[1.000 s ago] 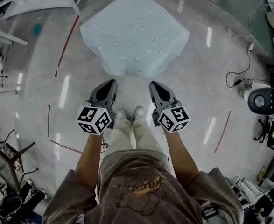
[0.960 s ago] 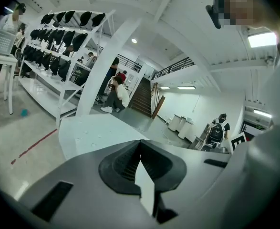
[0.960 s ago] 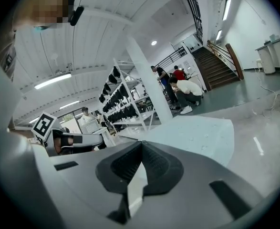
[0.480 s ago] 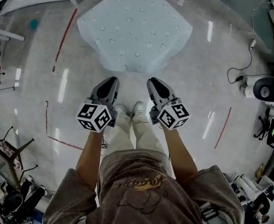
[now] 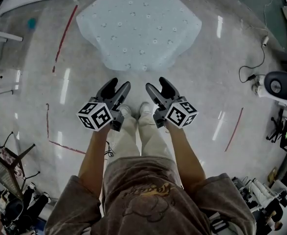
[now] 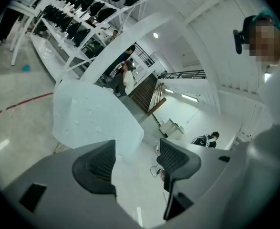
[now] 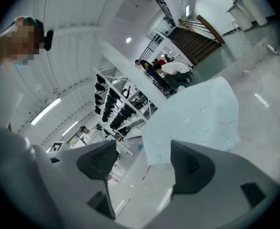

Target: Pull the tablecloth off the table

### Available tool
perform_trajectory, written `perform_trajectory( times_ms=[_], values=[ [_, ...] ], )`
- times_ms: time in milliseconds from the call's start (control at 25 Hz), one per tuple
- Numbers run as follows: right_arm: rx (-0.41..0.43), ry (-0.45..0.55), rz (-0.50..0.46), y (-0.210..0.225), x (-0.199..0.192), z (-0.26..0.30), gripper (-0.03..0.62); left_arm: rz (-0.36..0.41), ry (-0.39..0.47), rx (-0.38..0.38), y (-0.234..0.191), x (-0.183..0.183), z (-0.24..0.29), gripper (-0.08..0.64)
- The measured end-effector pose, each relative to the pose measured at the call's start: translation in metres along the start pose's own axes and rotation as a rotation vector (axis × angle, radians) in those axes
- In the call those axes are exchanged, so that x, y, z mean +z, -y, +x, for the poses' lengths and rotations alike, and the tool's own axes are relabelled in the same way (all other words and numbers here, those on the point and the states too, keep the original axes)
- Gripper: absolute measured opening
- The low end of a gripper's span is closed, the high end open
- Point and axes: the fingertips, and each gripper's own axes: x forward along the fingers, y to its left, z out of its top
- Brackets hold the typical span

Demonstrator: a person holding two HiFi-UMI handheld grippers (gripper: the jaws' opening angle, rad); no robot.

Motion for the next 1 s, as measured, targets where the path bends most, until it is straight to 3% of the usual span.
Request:
perform_trajectory(
  times_ms=[360,560,800,1000],
  values=[
    [0.006,-0.024,0.212,0.039,-0.036,0.019,0.378,-0.175,0.002,-0.003,-0.042,-0.026,0.022,0.308],
    [-0.007,-0.030,0.282,0.065,-0.053,0.031,0.393,-0.210,-0.012,0.014,-0.070,-0.035,0.037,0.321],
    [0.025,0.041,0.417,0.091,-0.054,0.051,0.380,-0.347,0.011,0.004,-0.104,-0.049,0.059,0.331],
    [0.021,0.050,0.475,0.113,-0.061,0.065,0.380,-0.397,0.016,0.010,-0.124,-0.056,0.076,0.336]
  ],
)
